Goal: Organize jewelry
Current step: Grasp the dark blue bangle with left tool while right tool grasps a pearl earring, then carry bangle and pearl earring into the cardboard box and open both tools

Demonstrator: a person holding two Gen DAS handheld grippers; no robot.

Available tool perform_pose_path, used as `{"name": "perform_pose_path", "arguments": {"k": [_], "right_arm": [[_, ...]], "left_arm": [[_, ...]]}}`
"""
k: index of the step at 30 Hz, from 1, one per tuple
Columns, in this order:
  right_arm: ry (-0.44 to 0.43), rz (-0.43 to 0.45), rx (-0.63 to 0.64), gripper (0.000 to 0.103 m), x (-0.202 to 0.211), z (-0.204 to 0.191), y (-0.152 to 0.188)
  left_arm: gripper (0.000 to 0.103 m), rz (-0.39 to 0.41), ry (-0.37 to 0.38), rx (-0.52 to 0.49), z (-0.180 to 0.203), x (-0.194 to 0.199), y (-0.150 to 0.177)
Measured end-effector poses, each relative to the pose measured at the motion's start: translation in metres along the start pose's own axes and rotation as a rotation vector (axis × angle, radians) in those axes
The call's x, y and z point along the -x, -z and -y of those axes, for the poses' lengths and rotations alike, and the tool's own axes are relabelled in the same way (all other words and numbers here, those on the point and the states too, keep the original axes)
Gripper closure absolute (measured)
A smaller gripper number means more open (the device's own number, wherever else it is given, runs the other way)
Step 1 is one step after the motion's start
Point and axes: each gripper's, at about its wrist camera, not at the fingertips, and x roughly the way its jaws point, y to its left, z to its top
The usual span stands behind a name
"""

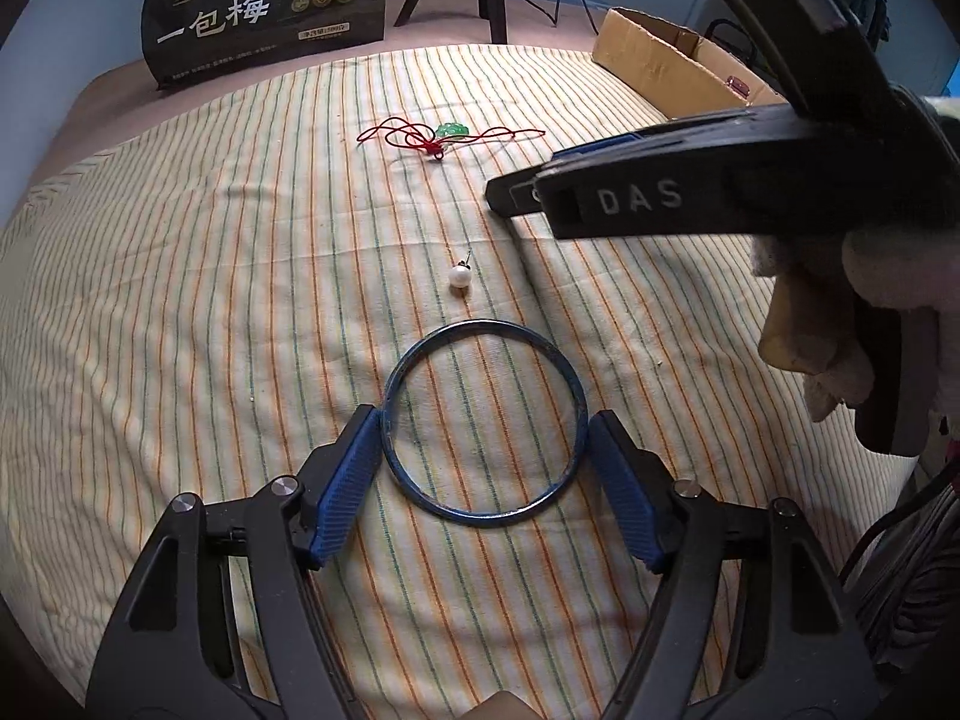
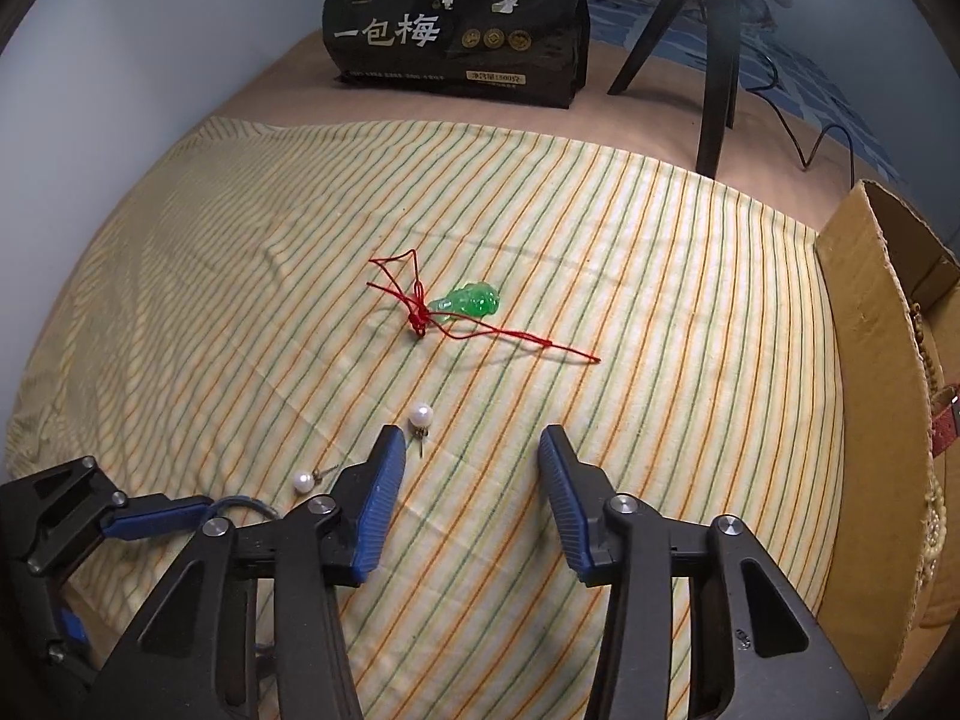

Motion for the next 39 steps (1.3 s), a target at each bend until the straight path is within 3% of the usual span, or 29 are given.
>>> {"name": "perform_pose_path", "arguments": {"k": [9, 14, 21, 39], "right_arm": [[0.005, 0.007, 0.024, 0.076, -0.008, -0.011, -0.011], [0.029, 0.007, 0.048, 0.095, -0.012, -0.018, -0.012], [0.024, 0.031, 0.045, 0.096, 0.002, -0.018, -0.012], [0.055, 0.204, -0.098, 0.096, 0.097, 0.035, 0.001]], "left_arm": [[0.030, 0.003, -0.001, 0.001, 0.000, 0.001, 0.001], [0.030, 0.003, -0.002, 0.002, -0.002, 0.002, 0.001], [0.031, 0.011, 0.001, 0.044, -0.010, 0.012, 0.003], [0.031, 0.111, 0.035, 0.074, -0.002, 0.055, -0.012]]}}
